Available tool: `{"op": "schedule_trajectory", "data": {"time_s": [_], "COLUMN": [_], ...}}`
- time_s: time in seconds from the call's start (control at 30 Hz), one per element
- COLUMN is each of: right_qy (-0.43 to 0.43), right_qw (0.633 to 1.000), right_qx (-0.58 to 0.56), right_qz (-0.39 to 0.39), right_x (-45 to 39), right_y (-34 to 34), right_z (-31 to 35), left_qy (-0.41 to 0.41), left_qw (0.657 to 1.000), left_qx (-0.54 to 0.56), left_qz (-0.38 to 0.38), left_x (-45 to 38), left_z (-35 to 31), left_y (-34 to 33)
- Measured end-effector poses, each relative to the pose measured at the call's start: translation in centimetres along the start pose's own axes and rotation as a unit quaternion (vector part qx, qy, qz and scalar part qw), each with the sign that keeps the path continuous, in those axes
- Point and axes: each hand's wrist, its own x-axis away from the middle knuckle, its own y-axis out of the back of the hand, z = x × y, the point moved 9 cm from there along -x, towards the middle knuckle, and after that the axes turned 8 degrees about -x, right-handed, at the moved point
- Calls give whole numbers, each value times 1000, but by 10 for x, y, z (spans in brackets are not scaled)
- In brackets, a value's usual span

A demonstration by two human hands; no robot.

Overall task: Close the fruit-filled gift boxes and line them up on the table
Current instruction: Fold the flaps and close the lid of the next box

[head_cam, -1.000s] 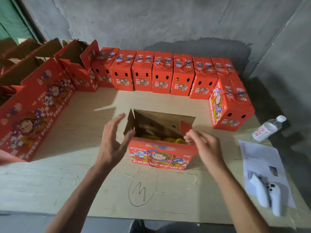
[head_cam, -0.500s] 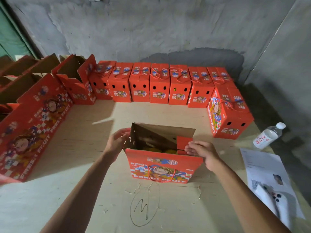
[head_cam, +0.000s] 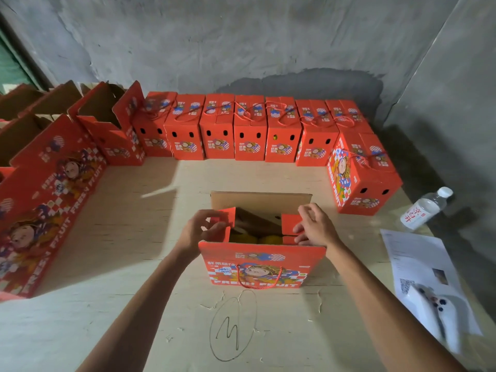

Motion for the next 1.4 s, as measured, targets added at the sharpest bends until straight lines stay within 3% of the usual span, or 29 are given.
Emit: {"op": "schedule_trajectory", "data": {"time_s": [0.1,0.17,0.33,0.5,0.6,0.83,0.97,1.17,1.3,1.4], "right_qy": [-81,-84,-47,-19,29,148,193,316,328,344], "right_qw": [988,981,984,981,985,989,980,924,915,906], "right_qx": [-130,-171,-170,-194,-167,-8,47,215,233,244], "right_qz": [-17,-21,1,-6,22,12,3,1,5,20], "right_x": [-1,3,14,21,28,41,43,54,52,53], "right_y": [5,9,11,15,17,25,20,18,16,15], "right_z": [-12,-10,-6,-11,-13,-19,-16,7,8,3], "left_qy": [-76,-95,-14,-18,-32,-159,-153,-148,-184,-200], "left_qw": [984,971,985,989,988,966,966,964,944,939], "left_qx": [-163,-219,-157,-98,-70,-199,-207,-223,-272,-269], "left_qz": [-2,-8,-72,-107,-135,-43,-30,2,20,75], "left_x": [-7,-11,-9,1,10,3,8,-4,-6,0], "left_z": [-3,-2,15,8,6,-11,-3,-13,-14,-4], "left_y": [-5,-8,1,13,19,10,2,-3,-8,-11]}}
